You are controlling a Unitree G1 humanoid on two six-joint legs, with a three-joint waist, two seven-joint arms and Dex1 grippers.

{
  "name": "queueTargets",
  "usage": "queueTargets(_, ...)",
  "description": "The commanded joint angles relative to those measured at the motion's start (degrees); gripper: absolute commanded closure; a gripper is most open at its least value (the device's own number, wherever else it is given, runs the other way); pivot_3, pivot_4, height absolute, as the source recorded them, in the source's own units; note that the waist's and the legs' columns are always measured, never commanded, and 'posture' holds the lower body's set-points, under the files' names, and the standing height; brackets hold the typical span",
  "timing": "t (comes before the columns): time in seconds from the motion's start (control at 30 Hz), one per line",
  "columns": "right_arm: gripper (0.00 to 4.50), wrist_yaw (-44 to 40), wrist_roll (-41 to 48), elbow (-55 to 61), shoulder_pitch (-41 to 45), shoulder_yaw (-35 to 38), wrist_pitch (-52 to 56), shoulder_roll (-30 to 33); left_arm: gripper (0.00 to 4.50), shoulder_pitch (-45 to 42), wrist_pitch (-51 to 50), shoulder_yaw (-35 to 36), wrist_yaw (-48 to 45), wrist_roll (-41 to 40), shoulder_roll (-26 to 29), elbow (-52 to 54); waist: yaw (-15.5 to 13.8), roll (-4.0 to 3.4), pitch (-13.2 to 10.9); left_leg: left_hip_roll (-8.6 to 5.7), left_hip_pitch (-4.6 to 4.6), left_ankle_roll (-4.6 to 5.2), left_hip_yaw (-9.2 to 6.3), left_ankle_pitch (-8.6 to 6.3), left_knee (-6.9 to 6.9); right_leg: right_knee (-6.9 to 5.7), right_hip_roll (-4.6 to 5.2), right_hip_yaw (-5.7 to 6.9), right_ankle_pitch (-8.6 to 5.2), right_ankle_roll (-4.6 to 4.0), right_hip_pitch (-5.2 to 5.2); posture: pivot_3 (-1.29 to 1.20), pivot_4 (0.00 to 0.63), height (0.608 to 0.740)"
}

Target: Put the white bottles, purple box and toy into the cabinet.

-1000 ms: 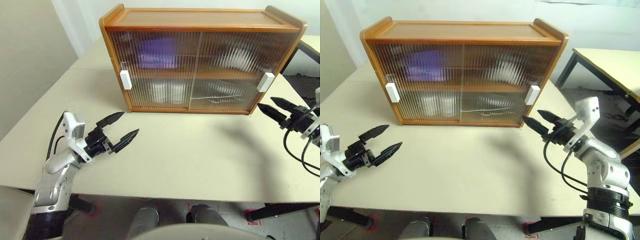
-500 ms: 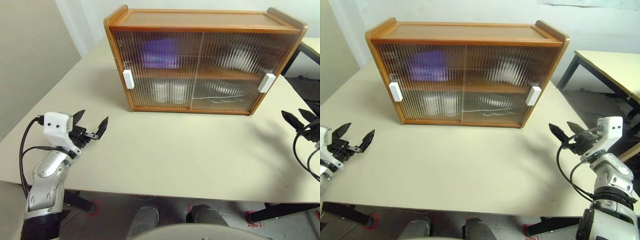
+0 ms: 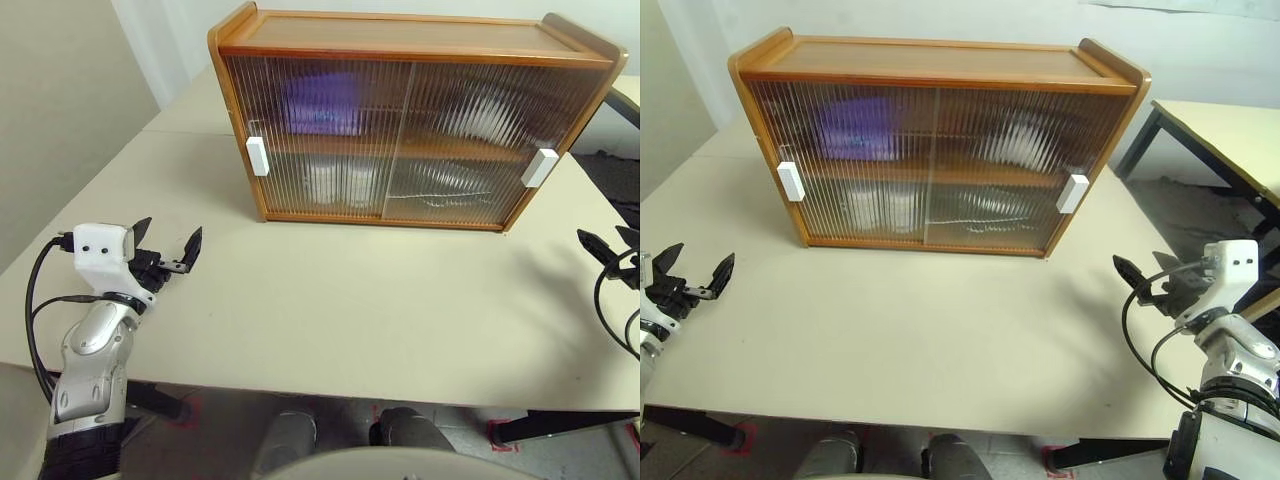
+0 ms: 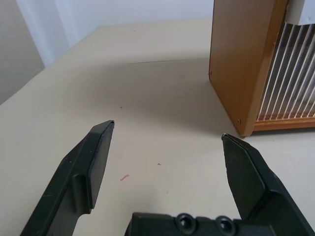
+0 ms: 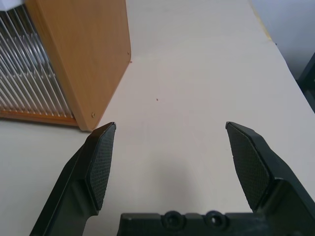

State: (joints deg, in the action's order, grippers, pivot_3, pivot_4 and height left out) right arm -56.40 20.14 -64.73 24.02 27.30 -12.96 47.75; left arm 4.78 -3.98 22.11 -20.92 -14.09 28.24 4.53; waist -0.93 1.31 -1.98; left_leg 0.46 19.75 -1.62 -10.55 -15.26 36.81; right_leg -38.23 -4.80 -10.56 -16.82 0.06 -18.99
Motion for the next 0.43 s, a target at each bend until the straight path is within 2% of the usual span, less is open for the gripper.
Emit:
queueTargets(0.03,0.02,-0.6,-0.5,-0.3,0.1,-0.4,-0.2,0.9,0.00,0.1,-0.1,-0.6,-0.5,0.6,0.2,-1.0,0.0,0.05,-0.1,0.03,-0.01,-0.01,0.00,0.00,0.00,0.00,0.01,-0.01,0.00,-0.03,-0.01,0.03,0.061,0.740)
queueTargets(0.23,0.02,-4.5,2.9,0.1,0.1,2.2,1.5,0.9,0.00,0.8,1.4,0.3,-0.6,0.6,0.2,-1.3,0.0,0.01,-1.0,0.10,0.04,-0.06,0.00,-0.03,-0.02,-0.01,0.04,0.02,0.09,-0.34,-0.11,0.03,0.067,0.740)
queueTargets(0.43,0.02,-6.1,7.6,1.9,-0.3,5.8,1.5,-2.1,0.00,-1.4,2.2,0.3,-0.9,-0.9,-0.7,-3.1,0.0,0.07,-1.0,0.04,0.10,-0.12,0.00,-0.09,-0.02,0.00,-0.05,0.09,-0.04,-0.31,-0.12,0.03,0.054,0.740)
